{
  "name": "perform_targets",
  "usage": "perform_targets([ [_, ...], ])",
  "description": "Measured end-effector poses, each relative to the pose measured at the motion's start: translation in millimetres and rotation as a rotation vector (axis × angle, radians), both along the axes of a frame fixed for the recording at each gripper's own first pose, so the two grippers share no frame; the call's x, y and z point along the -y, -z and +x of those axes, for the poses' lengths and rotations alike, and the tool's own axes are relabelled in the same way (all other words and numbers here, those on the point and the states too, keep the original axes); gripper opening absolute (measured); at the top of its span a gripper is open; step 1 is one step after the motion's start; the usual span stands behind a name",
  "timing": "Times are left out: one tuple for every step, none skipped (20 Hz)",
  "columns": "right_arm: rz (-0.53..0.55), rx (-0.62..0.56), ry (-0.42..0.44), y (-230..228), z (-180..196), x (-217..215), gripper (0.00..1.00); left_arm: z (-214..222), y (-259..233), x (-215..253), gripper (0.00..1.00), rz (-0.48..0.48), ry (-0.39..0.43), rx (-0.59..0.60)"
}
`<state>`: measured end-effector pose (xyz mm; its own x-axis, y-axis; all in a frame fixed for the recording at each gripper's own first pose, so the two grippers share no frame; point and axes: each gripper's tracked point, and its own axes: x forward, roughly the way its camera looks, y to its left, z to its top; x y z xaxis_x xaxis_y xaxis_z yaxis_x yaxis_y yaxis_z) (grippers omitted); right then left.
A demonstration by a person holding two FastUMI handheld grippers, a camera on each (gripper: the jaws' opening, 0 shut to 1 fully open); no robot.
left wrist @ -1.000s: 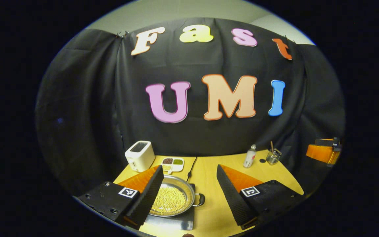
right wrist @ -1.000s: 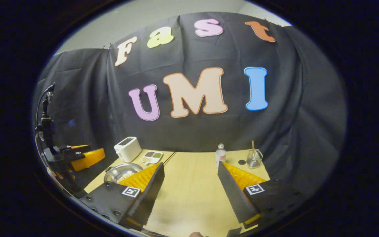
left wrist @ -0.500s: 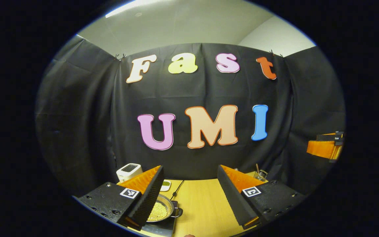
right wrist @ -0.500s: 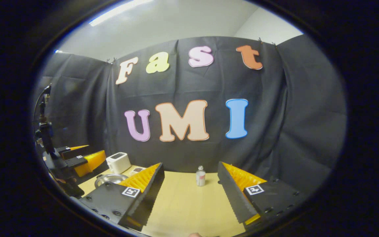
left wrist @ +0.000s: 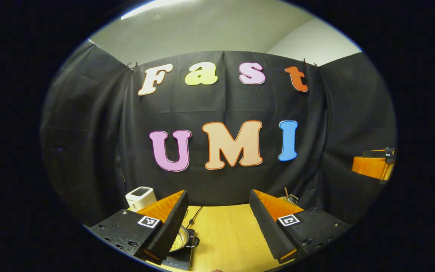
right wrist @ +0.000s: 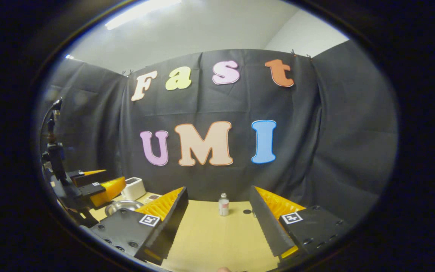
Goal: First push the handle of the pot to place it horizontally, then grasp the pot with both hands and set it on the induction cooktop.
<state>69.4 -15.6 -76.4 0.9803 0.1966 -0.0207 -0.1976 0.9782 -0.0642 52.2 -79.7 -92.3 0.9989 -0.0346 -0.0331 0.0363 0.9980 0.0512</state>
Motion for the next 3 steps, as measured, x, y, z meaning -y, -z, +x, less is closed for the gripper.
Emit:
perform_targets([
  [0.004, -0.001, 0.007, 0.2, 1.0, 3.9, 0.94, 0.4, 1.9, 0.9, 1.00, 0.007, -0.003, -0.008],
  [0.003, -0.004, 0.017, 3.8, 2.0, 9.0, 0.94, 3.4, 2.6, 2.0, 1.00, 0.015, -0.004, -0.017],
  [0.000, -0.010, 0.023, 5.8, 1.1, 13.5, 1.00, 3.9, 3.8, 5.3, 1.00, 0.021, -0.003, -0.023],
])
